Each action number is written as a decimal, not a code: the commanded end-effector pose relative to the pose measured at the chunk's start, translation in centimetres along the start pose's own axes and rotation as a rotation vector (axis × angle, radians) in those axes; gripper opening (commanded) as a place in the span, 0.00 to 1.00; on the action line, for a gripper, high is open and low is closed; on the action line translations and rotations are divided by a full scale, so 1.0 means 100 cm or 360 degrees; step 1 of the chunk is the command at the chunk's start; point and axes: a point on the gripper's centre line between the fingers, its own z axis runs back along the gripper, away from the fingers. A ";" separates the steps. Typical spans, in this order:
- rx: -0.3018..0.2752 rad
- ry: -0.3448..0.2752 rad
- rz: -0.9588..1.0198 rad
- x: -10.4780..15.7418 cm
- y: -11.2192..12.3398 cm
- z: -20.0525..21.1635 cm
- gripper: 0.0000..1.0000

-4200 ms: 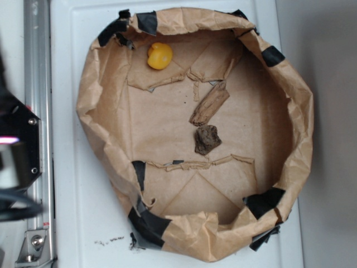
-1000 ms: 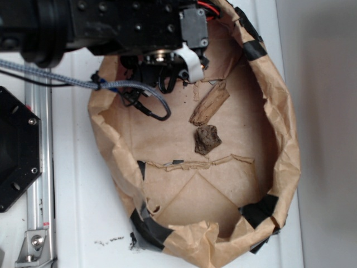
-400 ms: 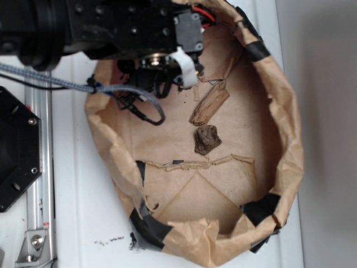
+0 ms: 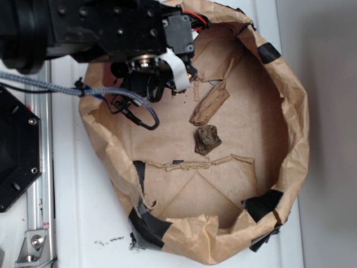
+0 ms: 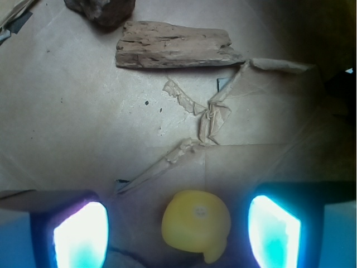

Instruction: Grab the yellow duck.

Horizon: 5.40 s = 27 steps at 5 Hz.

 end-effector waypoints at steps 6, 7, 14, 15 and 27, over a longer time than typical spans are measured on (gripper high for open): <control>-0.0049 0.0025 -0.0064 -0.011 -0.006 -0.033 0.00; -0.0041 0.0024 -0.0065 -0.012 -0.004 -0.034 0.00; -0.0117 -0.0366 0.0021 0.049 -0.008 0.071 0.00; -0.0177 -0.0414 0.0057 0.054 -0.004 0.077 0.00; -0.0202 0.0185 -0.0002 -0.019 -0.019 -0.046 1.00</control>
